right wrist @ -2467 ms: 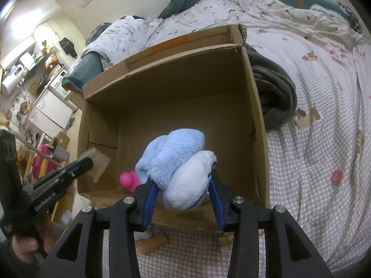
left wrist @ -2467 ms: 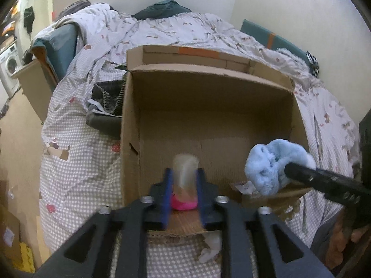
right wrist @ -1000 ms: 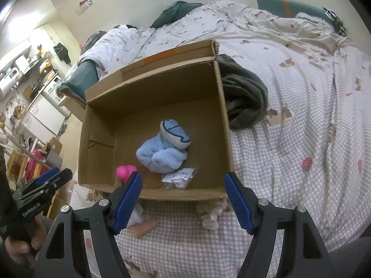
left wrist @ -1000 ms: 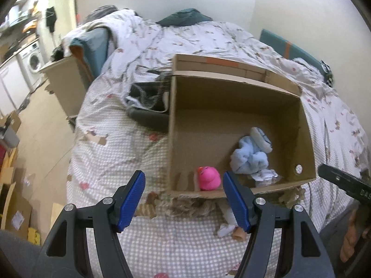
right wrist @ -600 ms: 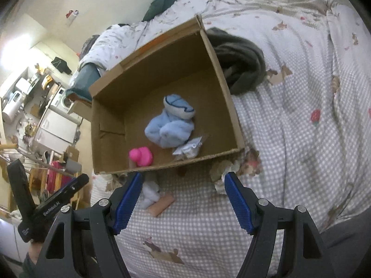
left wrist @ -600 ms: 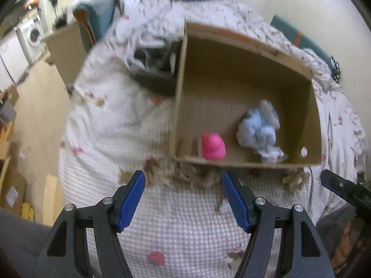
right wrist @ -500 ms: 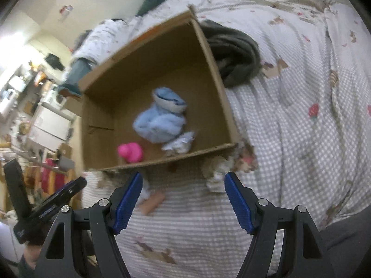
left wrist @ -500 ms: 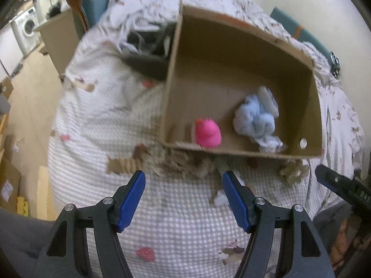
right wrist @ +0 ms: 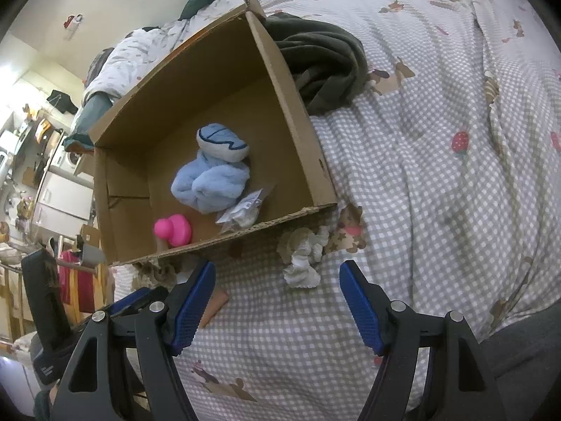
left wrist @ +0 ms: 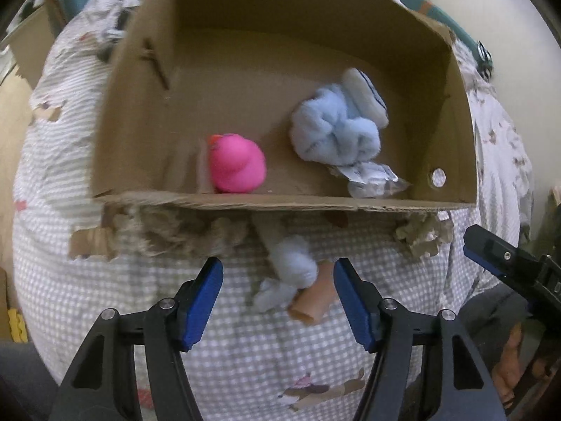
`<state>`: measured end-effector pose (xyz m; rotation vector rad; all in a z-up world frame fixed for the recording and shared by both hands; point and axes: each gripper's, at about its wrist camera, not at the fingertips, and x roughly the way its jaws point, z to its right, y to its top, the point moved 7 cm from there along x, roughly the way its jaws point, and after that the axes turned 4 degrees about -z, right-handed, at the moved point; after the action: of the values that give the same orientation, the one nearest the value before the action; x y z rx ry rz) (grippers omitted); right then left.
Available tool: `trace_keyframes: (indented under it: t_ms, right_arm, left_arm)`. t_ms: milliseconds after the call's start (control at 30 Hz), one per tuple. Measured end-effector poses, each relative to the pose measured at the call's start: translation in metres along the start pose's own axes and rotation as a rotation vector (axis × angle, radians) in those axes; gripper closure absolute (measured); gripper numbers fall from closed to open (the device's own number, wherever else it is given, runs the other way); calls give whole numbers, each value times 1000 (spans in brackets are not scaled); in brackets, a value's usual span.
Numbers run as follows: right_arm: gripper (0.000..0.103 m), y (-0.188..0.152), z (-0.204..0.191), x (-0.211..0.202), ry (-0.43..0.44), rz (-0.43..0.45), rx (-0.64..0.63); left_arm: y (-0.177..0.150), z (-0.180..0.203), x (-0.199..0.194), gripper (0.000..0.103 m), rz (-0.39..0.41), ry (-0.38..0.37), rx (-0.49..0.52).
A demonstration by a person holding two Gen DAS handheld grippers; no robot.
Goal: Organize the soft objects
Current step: 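Move the left gripper back toward the white sock by the box, then grasp the white sock with the left gripper and lift it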
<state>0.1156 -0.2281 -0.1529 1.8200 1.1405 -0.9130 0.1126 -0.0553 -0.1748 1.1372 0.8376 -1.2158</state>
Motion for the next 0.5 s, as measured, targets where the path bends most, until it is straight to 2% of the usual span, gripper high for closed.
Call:
trace_keyframes:
  t_ms: [100,167,233,267,300,367,500]
  right_arm:
    - [26,0,4,0,-2,-1,13]
    - [26,0,4,1,-8,-4,14]
    - [26,-1,4,3,-14,-7,5]
    - [26,-1,2,4,-19,-9,-2]
    - [26,-1,2,5,-24,-10,-8]
    - [26,-1,1,7,-34,-14,-14]
    - [26,0,2,9,-34,-15,-4]
  left_arm:
    - [5,3,13,40,-29,-11,-23]
    - [8,3,20,48,-44,-21,-37]
    - [10,5,28,64,-67,-25,-38]
    - [11,6,32,68,-78,-23,-38]
    - [10,6,35,78,-91,-21,-38]
    - [11,7,38,78,-98,-24,-41]
    - [11,6,23,79,-60,-7,-33]
